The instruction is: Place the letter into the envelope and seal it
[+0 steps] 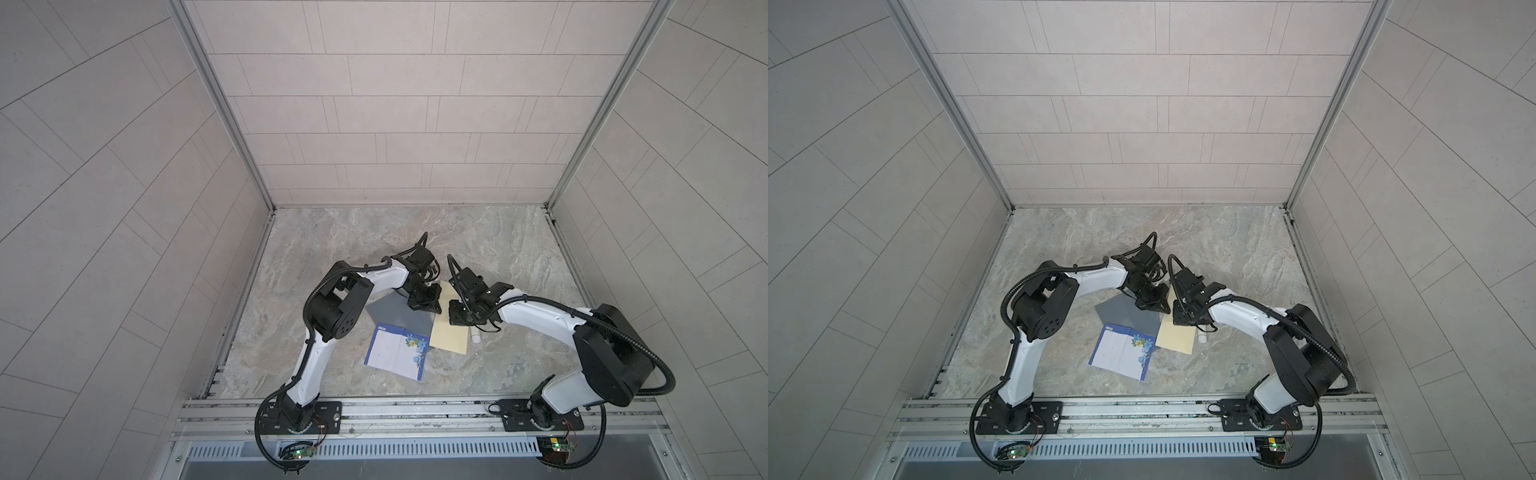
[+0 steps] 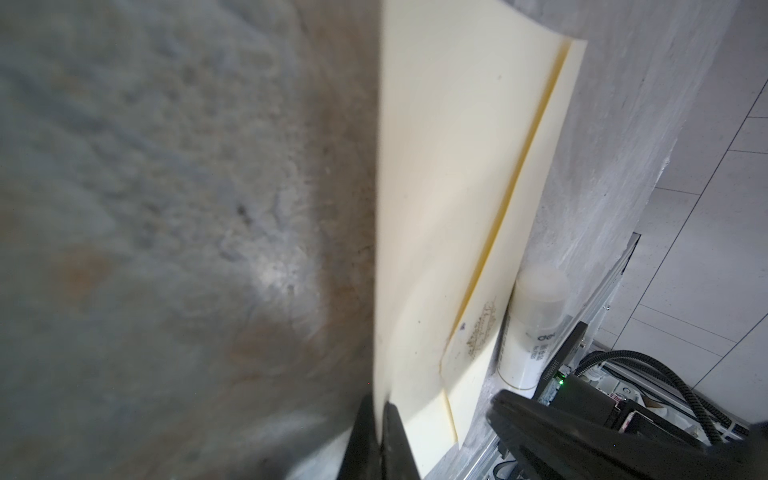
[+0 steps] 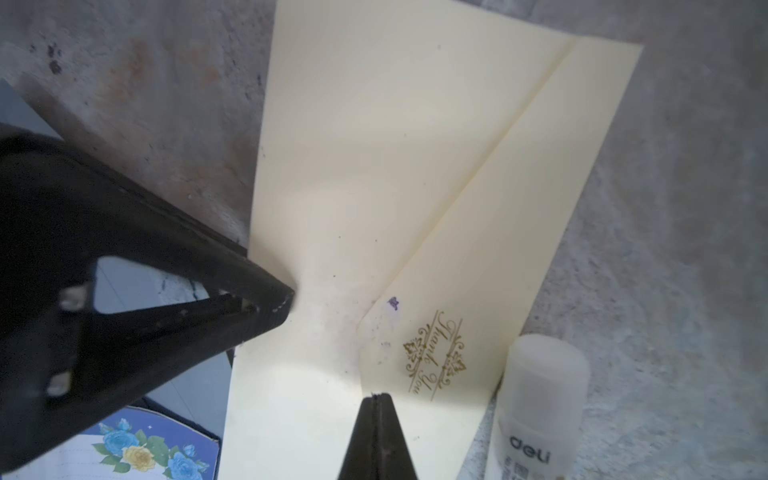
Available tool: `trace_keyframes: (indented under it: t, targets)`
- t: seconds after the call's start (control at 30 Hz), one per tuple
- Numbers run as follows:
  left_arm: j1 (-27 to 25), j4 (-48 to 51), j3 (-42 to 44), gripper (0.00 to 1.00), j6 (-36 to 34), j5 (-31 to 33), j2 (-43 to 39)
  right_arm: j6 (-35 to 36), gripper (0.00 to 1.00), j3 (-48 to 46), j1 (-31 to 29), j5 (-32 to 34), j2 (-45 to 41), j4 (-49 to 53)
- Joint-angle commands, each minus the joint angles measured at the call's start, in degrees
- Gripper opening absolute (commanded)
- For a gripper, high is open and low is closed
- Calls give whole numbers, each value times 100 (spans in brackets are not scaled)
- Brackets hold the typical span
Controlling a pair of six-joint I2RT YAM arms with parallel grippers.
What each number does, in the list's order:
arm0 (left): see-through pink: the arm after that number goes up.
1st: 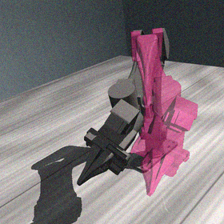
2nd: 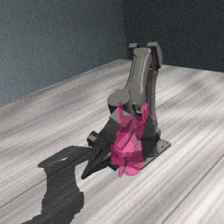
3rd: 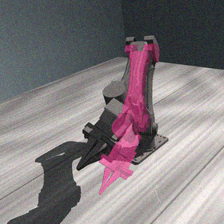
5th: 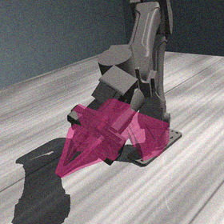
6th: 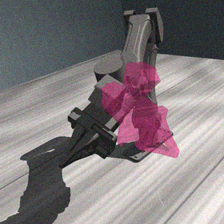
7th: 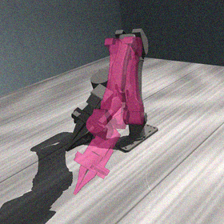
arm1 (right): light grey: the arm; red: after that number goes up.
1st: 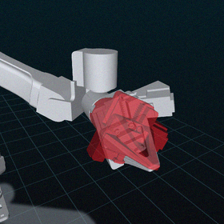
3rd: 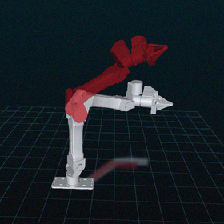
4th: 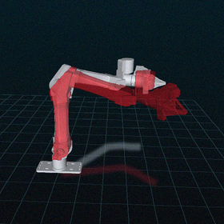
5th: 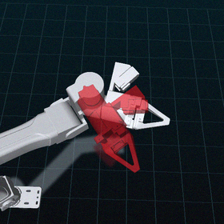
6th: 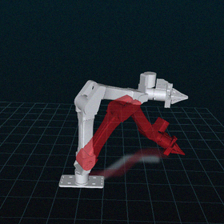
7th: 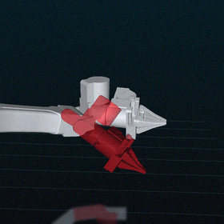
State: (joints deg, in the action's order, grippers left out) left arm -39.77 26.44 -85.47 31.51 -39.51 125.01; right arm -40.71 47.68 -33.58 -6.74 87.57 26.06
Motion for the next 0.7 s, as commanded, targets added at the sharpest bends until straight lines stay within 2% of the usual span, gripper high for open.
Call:
trace_keyframes:
  t: [0.0, 0.23, 0.67]
  targets:
    - [13, 81, 75, 0, -39, 286, -170, -43, 4, 23, -15, -164, 392, -36]
    - [12, 72, 83, 0, -39, 311, -186, -200, 4, -145, -44, -191, 808, -285]
    - [22, 84, 57, 0, -99, 340, -266, -34, 4, 161, -30, -37, 774, -469]
